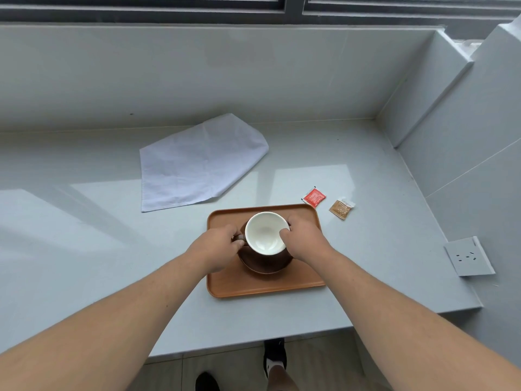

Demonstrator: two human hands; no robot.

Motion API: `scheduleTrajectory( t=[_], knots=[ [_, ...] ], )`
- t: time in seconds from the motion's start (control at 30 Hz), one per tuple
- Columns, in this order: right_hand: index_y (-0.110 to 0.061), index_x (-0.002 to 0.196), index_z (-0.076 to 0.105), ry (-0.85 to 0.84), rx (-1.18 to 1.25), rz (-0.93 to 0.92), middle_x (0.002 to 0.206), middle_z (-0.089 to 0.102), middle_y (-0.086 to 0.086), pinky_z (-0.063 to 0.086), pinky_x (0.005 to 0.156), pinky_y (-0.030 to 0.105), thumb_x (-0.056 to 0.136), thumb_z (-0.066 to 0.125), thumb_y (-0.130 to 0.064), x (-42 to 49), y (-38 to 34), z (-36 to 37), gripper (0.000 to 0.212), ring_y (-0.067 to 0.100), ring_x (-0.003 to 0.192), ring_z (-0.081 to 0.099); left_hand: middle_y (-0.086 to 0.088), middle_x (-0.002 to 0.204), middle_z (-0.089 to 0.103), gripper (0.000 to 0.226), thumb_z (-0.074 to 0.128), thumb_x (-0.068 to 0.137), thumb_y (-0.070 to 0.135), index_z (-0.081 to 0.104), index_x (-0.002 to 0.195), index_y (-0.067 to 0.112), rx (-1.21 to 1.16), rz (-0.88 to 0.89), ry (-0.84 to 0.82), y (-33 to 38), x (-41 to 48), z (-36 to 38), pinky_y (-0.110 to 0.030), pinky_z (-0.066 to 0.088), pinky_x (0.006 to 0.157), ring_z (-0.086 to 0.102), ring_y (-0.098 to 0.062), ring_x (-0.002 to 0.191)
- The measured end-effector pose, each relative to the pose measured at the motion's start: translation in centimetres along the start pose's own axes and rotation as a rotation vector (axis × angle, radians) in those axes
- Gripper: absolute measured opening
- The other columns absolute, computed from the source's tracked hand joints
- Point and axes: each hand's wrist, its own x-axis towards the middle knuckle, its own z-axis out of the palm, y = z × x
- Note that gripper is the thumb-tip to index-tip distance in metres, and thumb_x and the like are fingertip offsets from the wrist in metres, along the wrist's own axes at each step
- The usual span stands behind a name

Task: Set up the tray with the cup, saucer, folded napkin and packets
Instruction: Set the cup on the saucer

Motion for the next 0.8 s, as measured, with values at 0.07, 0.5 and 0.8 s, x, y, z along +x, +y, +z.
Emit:
scheduleTrajectory(
  t=[0.07, 0.5, 0.8],
  knots=[
    [-0.037, 0.088, 0.048, 0.003, -0.029, 0.007, 0.080, 0.053, -0.016, 0.032, 0.053, 0.022, 0.090, 0.049, -0.024, -0.05, 0.03, 0.15, 0.014, 0.002, 0.071, 0.050, 0.012, 0.097, 0.068, 0.008, 0.055, 0.100, 0.034, 0.055, 0.092, 0.035, -0.009, -0.001, -0.001, -0.06, -0.09, 0.04, -0.030, 0.046, 0.073, 0.062, -0.013, 0.091],
    [-0.029, 0.099, 0.054, -0.013, -0.039, 0.046, 0.082, 0.058, -0.010, 0.041, 0.056, 0.029, 0.090, 0.047, -0.025, 0.15, 0.50, 0.91, 0.013, 0.014, 0.072, 0.059, 0.011, 0.094, 0.068, 0.006, 0.055, 0.100, 0.032, 0.059, 0.097, 0.031, -0.022, -0.004, 0.000, -0.34, -0.27, 0.33, -0.030, 0.045, 0.071, 0.062, -0.012, 0.089],
    [-0.028, 0.093, 0.050, -0.012, -0.025, 0.052, 0.081, 0.055, -0.009, 0.040, 0.054, 0.028, 0.091, 0.047, -0.024, 0.08, 0.81, 0.88, 0.006, 0.013, 0.069, 0.056, 0.013, 0.094, 0.068, 0.004, 0.056, 0.100, 0.035, 0.060, 0.098, 0.034, -0.035, -0.005, 0.002, -0.53, -0.12, 0.71, -0.029, 0.044, 0.071, 0.062, -0.010, 0.090]
  ],
)
